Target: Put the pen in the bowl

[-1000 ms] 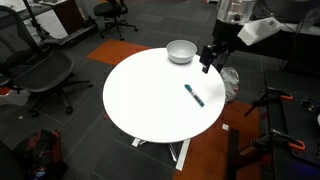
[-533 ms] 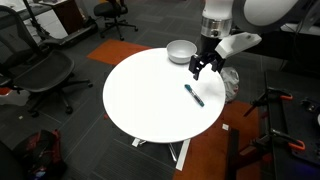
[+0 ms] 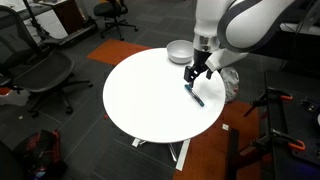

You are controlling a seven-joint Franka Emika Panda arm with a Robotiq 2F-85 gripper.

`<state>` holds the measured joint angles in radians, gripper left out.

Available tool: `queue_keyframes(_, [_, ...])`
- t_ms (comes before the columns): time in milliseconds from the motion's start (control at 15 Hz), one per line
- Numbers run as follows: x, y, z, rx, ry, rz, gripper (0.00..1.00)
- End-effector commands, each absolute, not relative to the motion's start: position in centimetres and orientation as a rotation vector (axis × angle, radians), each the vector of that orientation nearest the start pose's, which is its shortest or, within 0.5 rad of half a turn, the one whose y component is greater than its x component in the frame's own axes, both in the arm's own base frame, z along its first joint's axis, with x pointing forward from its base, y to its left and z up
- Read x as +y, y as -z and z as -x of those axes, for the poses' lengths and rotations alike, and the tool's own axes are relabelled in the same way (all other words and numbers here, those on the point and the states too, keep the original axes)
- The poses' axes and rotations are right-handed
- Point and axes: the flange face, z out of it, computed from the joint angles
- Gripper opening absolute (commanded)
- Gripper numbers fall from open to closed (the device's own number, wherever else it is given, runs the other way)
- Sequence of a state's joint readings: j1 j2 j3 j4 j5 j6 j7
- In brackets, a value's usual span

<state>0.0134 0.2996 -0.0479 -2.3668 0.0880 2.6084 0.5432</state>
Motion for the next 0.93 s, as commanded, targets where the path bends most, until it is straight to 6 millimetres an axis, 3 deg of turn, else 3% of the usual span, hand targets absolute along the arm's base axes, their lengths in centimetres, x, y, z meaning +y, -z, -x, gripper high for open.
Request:
queue_keyframes(0, [-1.9, -18.1, -51.4, 1.032, -0.042, 2.968, 1.00])
queue_keyframes(867, [-1.3, -14.2, -51.9, 1.009, -0.034, 3.020, 1.00])
